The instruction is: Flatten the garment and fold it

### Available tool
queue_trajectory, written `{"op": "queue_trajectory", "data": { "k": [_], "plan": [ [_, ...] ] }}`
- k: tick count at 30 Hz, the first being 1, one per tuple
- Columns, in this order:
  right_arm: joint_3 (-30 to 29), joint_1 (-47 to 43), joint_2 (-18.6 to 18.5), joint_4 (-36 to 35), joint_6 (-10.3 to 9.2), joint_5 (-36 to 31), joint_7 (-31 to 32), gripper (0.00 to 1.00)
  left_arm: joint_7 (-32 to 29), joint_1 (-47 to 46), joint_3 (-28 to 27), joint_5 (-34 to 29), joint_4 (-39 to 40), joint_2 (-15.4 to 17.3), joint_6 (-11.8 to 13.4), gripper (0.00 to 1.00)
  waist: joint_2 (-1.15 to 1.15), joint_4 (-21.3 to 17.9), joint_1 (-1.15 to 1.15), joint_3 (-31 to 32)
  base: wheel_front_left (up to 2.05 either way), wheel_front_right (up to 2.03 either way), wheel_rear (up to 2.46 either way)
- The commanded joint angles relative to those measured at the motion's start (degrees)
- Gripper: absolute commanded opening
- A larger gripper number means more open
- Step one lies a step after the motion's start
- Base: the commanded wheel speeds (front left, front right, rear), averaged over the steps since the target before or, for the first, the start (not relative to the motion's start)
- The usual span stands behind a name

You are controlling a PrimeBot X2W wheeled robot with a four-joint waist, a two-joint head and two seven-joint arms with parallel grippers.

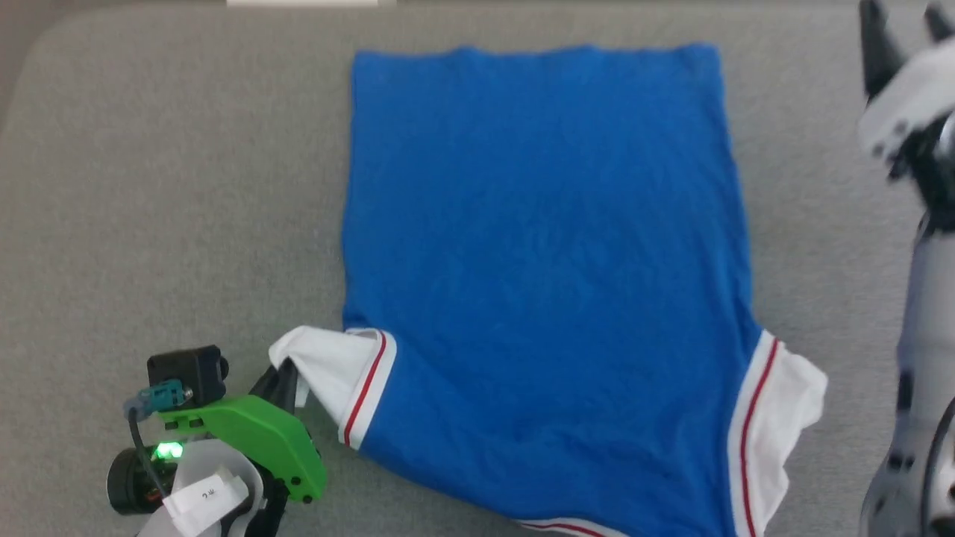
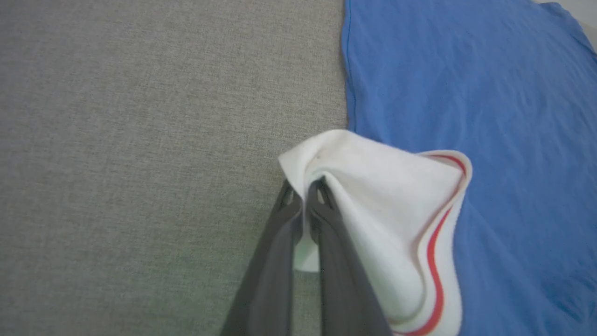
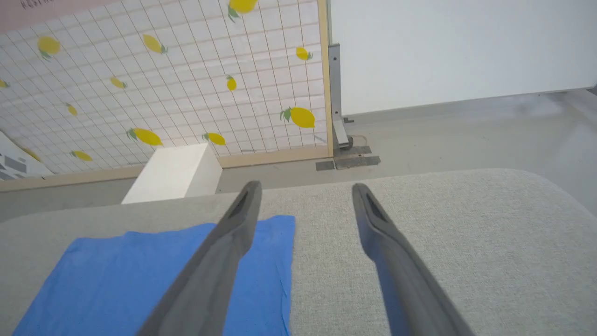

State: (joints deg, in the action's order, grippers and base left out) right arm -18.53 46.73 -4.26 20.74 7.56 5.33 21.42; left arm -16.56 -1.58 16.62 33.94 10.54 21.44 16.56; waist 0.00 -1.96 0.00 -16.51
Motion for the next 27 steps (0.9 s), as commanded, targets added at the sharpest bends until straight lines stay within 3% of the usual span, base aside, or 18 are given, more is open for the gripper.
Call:
{"op": "queue_trajectory", "data": {
  "k": [1,8,14,24,26,27],
  "plan": [
    [0.25,3.33,-0.8,1.62,-0.08,-1.79,1.43,1.0,0.01,-0.96,-0.02,-0.51,1.38,0.24,0.37,0.0,0.0,3.41,0.0,-10.86,0.0,0.0,0.0],
    [1.52,15.88,-3.89,9.49,-0.08,-9.34,14.1,1.0,-1.67,0.09,0.31,-1.11,9.31,0.99,1.73,0.0,0.0,6.94,0.0,-17.78,0.0,0.0,0.0],
    [2.01,20.22,-5.09,12.04,-0.08,-17.03,25.3,1.0,-2.41,-0.66,1.32,-2.24,14.56,1.01,2.33,0.0,0.0,8.93,0.0,-21.12,0.0,0.0,0.0],
    [3.76,19.55,-3.37,13.49,-0.08,-17.84,29.68,1.0,-2.47,-0.98,2.29,-1.98,15.16,0.43,2.2,0.0,0.0,9.21,0.0,-22.52,0.0,0.0,0.0],
    [3.23,19.02,-3.59,12.74,-0.08,-17.89,29.2,0.03,-2.46,-0.95,2.41,-1.82,14.86,0.33,2.15,0.0,0.0,9.19,0.0,-21.73,0.0,0.0,0.0],
    [3.17,18.72,-3.66,12.58,-0.08,-17.94,29.15,0.0,-2.49,-0.94,2.47,-1.71,14.62,0.29,2.1,0.0,0.0,9.19,0.0,-21.21,0.0,0.0,0.0]
  ]
}}
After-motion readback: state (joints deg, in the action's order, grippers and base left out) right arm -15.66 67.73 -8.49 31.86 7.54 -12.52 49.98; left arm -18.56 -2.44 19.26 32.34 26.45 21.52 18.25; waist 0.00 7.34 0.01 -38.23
